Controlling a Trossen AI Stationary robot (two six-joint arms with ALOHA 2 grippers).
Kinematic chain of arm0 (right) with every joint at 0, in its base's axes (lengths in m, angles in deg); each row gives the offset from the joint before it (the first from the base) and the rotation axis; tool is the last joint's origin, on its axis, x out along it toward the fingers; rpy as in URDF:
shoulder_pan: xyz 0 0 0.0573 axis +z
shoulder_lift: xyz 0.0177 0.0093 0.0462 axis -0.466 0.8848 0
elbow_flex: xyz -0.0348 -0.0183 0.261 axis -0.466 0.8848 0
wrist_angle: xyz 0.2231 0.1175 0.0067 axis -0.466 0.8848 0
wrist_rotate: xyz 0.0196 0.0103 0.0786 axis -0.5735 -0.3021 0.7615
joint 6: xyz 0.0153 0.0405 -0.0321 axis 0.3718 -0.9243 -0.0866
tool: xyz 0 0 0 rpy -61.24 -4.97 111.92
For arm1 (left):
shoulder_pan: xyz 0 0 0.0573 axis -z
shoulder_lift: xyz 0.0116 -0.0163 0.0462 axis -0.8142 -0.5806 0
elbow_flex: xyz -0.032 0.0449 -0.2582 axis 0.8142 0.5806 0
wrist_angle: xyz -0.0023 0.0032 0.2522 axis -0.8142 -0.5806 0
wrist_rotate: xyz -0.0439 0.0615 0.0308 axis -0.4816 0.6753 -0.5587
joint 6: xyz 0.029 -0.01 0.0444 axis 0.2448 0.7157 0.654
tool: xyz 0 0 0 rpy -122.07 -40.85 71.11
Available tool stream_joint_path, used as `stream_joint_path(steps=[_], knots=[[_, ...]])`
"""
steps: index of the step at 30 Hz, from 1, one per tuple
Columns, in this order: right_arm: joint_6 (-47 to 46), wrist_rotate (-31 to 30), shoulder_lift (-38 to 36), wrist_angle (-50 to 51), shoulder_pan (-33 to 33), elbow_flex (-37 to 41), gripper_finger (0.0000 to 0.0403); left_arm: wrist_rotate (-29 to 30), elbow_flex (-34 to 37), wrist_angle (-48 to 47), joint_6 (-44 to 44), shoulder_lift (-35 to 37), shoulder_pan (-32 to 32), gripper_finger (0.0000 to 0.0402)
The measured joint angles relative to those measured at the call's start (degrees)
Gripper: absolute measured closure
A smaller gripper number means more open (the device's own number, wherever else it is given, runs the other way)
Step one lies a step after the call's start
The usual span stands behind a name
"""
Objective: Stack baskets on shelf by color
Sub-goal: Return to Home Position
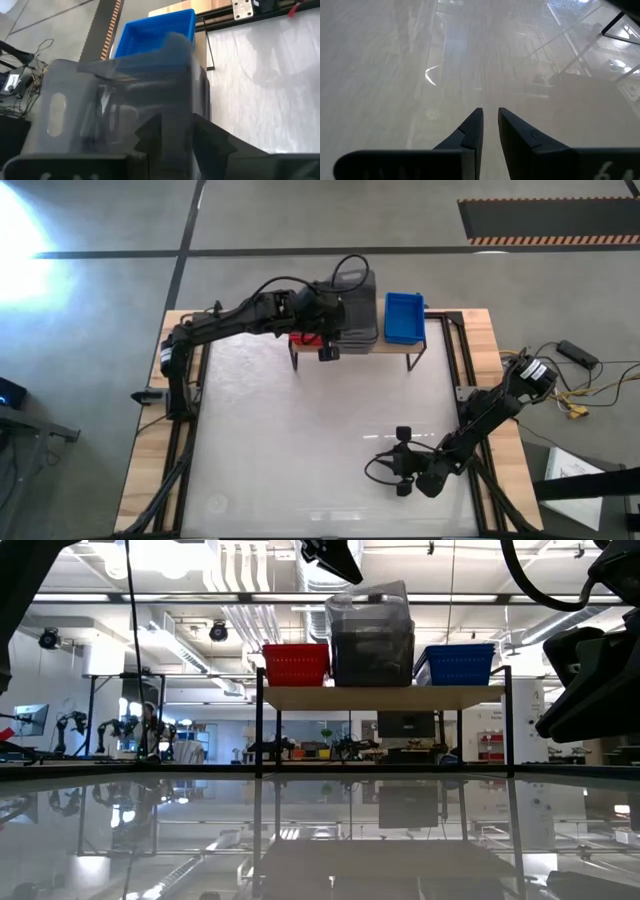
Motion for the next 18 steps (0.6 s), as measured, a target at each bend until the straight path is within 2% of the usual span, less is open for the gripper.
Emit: stream_joint_path(steps=[11, 14, 18], knots=[[0.00, -0.01, -0.01, 0.00, 0.00, -0.02, 0.0351, 0.35, -0.05, 0.02, -0.01, -0.64, 0.24, 0.0306], [-0.28, -0.13, 0.00, -0.01, 0.00, -0.02, 0.0351, 2.98, 0.02, -0.07, -0.23, -0.83, 0.31, 0.0306], [-2.24, -6.99, -0.02, 0.56, 0.42, 0.02, 0.0352, 6.07, 0.02, -1.19, -4.40, -0.02, 0.37, 0.0306]])
